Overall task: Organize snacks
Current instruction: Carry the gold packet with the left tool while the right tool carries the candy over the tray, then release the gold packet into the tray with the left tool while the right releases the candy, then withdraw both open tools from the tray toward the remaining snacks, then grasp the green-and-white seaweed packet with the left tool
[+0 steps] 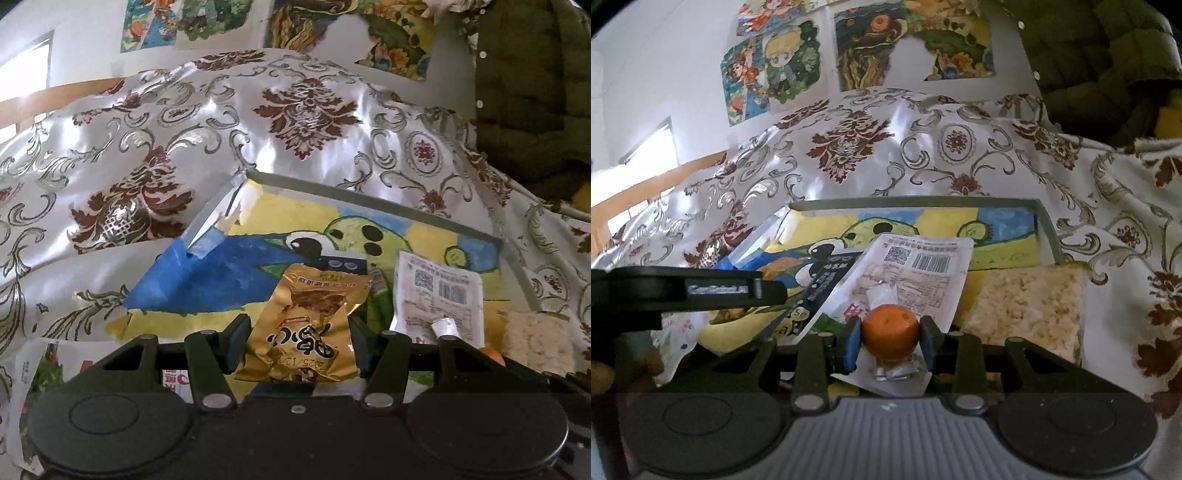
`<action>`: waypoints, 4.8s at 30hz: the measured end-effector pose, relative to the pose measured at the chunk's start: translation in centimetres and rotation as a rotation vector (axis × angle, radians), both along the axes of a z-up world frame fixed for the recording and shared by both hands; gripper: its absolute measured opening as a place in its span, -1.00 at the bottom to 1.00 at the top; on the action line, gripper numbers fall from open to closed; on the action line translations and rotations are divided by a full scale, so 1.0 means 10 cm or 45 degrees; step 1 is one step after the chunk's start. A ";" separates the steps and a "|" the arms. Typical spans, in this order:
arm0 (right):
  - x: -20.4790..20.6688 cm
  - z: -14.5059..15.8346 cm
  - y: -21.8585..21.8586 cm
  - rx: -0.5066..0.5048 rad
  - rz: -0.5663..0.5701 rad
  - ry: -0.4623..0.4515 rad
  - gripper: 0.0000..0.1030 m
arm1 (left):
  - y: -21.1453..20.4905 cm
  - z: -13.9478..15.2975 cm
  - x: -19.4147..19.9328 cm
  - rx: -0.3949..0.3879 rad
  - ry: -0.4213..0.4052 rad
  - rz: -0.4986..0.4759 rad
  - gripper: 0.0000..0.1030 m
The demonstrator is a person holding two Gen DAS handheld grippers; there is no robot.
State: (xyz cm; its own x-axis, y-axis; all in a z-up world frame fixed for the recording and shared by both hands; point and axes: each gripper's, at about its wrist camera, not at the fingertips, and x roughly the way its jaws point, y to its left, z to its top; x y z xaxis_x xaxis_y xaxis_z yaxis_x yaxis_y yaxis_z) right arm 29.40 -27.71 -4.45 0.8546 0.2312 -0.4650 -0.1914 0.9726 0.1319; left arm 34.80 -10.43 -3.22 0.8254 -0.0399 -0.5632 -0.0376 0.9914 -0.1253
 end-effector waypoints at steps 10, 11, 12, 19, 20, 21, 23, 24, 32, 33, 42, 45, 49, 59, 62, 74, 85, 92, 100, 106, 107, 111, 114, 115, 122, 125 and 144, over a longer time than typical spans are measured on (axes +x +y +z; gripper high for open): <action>-0.07 -0.02 0.22 -0.092 0.093 -0.010 -0.25 | 0.05 -0.10 0.02 0.003 0.047 0.044 0.14; -0.08 -0.02 0.23 -0.101 0.096 -0.012 -0.25 | 0.05 -0.11 0.01 0.003 0.053 0.050 0.14; -0.09 -0.02 0.25 -0.110 0.105 -0.016 -0.22 | 0.05 -0.12 0.01 0.000 0.051 0.056 0.14; -0.11 -0.05 0.34 -0.147 0.145 -0.003 -0.18 | 0.06 -0.11 0.01 -0.009 0.073 0.075 0.15; -0.11 -0.06 0.35 -0.150 0.146 -0.002 -0.18 | 0.06 -0.11 0.01 -0.015 0.078 0.075 0.16; -0.12 -0.06 0.35 -0.150 0.145 -0.001 -0.16 | 0.07 -0.11 0.02 -0.021 0.082 0.075 0.16; -0.11 -0.05 0.34 -0.142 0.144 0.001 -0.12 | 0.08 -0.11 0.01 -0.030 0.086 0.075 0.16; -0.12 -0.05 0.33 -0.138 0.140 0.000 -0.07 | 0.08 -0.10 0.00 -0.029 0.083 0.073 0.16; -0.14 0.05 0.29 -0.126 0.115 -0.032 0.36 | 0.09 0.05 -0.08 -0.056 0.035 0.048 0.55; -0.14 0.06 0.29 -0.126 0.110 -0.039 0.42 | 0.09 0.08 -0.09 -0.054 0.025 0.047 0.57; -0.26 0.28 0.17 -0.104 0.002 -0.125 0.96 | 0.18 0.44 -0.36 -0.031 -0.089 0.081 0.98; -0.34 0.36 0.12 -0.100 -0.034 -0.151 1.00 | 0.26 0.57 -0.49 -0.049 -0.118 0.098 0.98; -0.52 0.50 0.08 -0.079 -0.091 -0.196 1.00 | 0.37 0.72 -0.73 -0.047 -0.147 0.149 0.98; -0.96 0.86 0.01 -0.018 -0.164 -0.320 1.00 | 0.54 0.91 -1.45 0.014 -0.185 0.173 0.99; -1.11 0.90 0.02 -0.013 -0.180 -0.341 1.00 | 0.56 0.94 -1.69 0.008 -0.187 0.181 0.99; -2.02 0.67 0.06 -0.032 -0.215 -0.209 1.00 | 0.45 0.69 -2.46 -0.016 -0.199 0.172 0.99; -2.43 0.62 0.02 0.035 -0.308 -0.124 1.00 | 0.65 0.69 -2.87 0.054 -0.190 0.194 0.99; -2.63 0.58 0.18 0.009 -0.309 -0.077 1.00 | 0.73 0.68 -3.04 0.152 -0.144 0.175 0.99; -2.83 0.73 0.27 -0.011 -0.315 -0.096 1.00 | 0.93 0.64 -3.24 0.124 -0.110 0.210 0.99; -2.81 0.71 0.39 -0.067 -0.268 -0.076 1.00 | 1.03 0.58 -3.20 0.183 -0.063 0.240 0.99; -2.80 0.70 0.40 -0.076 -0.262 -0.072 1.00 | 1.04 0.57 -3.18 0.180 -0.059 0.245 0.99; -2.75 0.66 0.41 -0.071 -0.251 -0.042 1.00 | 1.12 0.50 -3.12 0.167 -0.033 0.262 0.99; -2.67 0.60 0.41 -0.065 -0.248 0.004 1.00 | 1.19 0.43 -3.07 0.159 -0.006 0.281 0.99; -2.64 0.57 0.42 -0.068 -0.245 0.021 1.00 | 1.21 0.41 -3.05 0.157 0.003 0.288 0.99; -2.39 0.33 0.54 -0.087 -0.165 0.135 1.00 | 1.32 0.33 -2.89 0.172 0.038 0.324 0.99; -2.32 0.28 0.61 -0.122 -0.137 0.159 1.00 | 1.30 0.29 -2.84 0.187 0.058 0.312 0.99; -2.01 0.26 0.98 -0.217 0.079 0.156 1.00 | 1.33 0.25 -2.38 0.209 0.077 0.244 0.99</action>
State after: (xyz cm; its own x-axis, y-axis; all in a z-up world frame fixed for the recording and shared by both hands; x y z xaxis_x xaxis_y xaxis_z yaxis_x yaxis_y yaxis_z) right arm 9.35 -17.92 -1.90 0.7759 0.1905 -0.6014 -0.2440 0.9697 -0.0077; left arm 10.98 2.88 -0.72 0.7736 0.2099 -0.5979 -0.2294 0.9723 0.0446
